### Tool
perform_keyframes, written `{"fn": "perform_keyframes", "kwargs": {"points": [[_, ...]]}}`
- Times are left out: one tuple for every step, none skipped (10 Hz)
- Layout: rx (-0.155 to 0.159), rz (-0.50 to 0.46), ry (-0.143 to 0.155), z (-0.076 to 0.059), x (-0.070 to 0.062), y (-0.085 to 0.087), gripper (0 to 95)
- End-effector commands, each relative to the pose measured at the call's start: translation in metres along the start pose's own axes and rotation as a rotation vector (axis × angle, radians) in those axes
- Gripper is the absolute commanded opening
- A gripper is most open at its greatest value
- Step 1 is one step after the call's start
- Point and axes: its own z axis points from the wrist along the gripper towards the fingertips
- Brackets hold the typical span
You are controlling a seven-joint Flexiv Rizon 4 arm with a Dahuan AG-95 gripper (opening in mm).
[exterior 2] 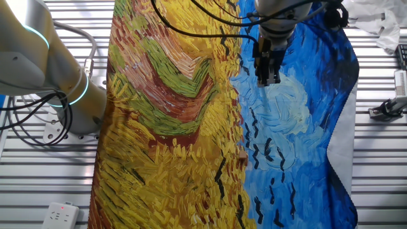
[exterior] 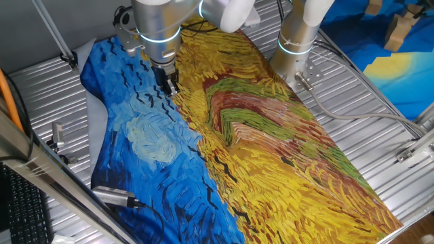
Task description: Pick up the small block on the left and move it to the right
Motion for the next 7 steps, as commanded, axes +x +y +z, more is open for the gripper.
{"fn": "perform_keyframes", "kwargs": {"points": [[0.001, 0.006, -0.001, -0.0001, -0.0001, -0.0001, 0.0], [0.001, 0.007, -0.001, 0.0002, -0.0002, -0.0001, 0.0], [0.000, 0.005, -0.001, 0.0002, -0.0002, -0.0001, 0.0], [0.000, 0.002, 0.001, 0.0002, -0.0001, 0.0000, 0.0], [0.000, 0.001, 0.001, 0.0002, 0.0003, 0.0001, 0.0], [0.000, 0.005, 0.000, 0.0003, 0.0003, 0.0001, 0.0], [0.000, 0.008, -0.001, 0.0003, 0.0003, 0.0001, 0.0]]}}
